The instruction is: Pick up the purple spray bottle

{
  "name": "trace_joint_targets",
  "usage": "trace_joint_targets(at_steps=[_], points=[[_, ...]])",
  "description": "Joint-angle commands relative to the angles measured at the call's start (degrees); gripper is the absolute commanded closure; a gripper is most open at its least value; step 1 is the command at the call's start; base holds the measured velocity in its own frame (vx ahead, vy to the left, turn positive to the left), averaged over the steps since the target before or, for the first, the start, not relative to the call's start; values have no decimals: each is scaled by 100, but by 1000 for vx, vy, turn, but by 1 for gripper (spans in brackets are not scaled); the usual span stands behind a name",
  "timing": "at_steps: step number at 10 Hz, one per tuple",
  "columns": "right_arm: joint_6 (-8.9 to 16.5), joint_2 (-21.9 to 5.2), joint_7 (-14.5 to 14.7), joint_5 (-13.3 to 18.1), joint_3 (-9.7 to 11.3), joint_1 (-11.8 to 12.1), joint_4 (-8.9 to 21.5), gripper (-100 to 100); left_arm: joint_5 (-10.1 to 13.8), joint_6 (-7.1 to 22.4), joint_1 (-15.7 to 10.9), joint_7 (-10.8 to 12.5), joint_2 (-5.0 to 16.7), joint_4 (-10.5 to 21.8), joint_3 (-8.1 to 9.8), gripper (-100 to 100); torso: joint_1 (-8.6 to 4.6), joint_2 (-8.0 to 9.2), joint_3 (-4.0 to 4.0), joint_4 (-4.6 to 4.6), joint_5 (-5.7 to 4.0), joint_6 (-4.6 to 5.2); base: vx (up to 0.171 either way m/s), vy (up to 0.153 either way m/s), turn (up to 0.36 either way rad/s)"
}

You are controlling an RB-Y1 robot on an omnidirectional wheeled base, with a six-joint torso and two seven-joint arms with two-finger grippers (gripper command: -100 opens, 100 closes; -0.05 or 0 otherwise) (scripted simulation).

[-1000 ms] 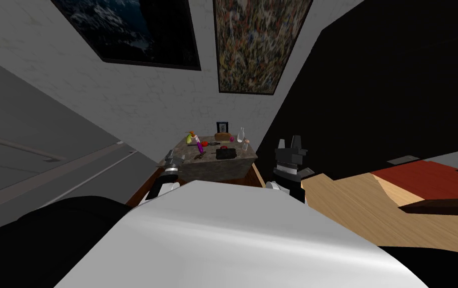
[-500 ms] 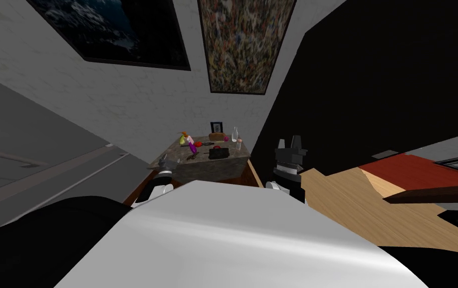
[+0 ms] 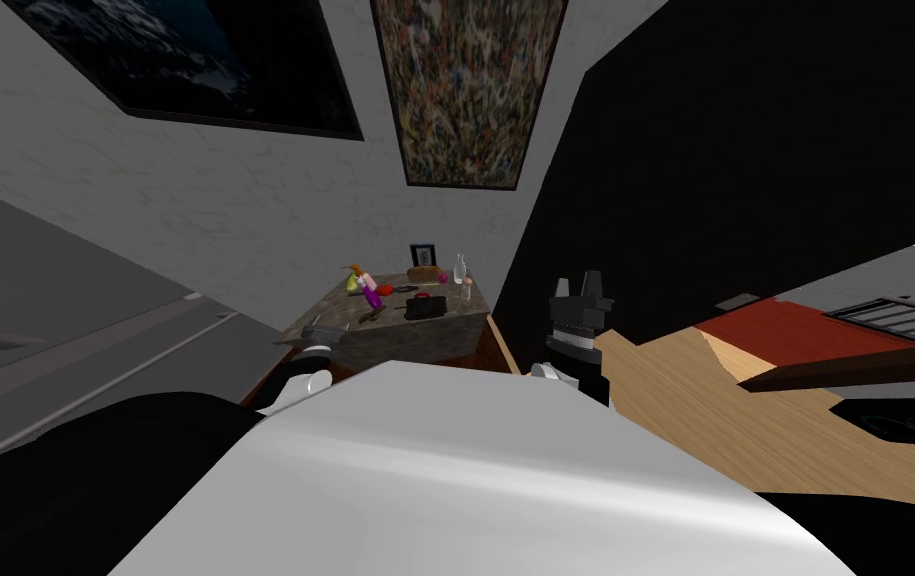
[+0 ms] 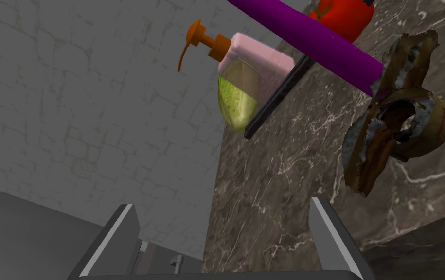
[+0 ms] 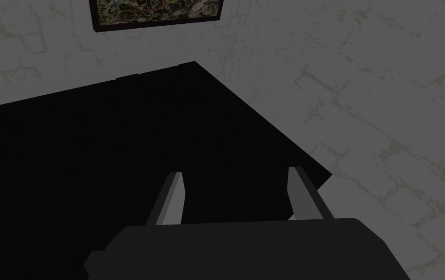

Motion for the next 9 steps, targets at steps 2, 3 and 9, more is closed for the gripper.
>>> trace_joint_targets(at_steps=[2,3,9], points=[[0,0,0,0,0,0,0,0,335,163,-54,178,106,204,142,-100,-4,2,1,1,0,2,16,-104,-62],[0,0,0,0,0,0,0,0,547,304,-95,332,196,351,260,-100,7,6,3,1,1,0,16,-81,-62],[0,0,0,0,0,0,0,0,1414,672,-270,794,475,805,557,-100,17,-7,-4,-1,4,2,31,-59,-65]])
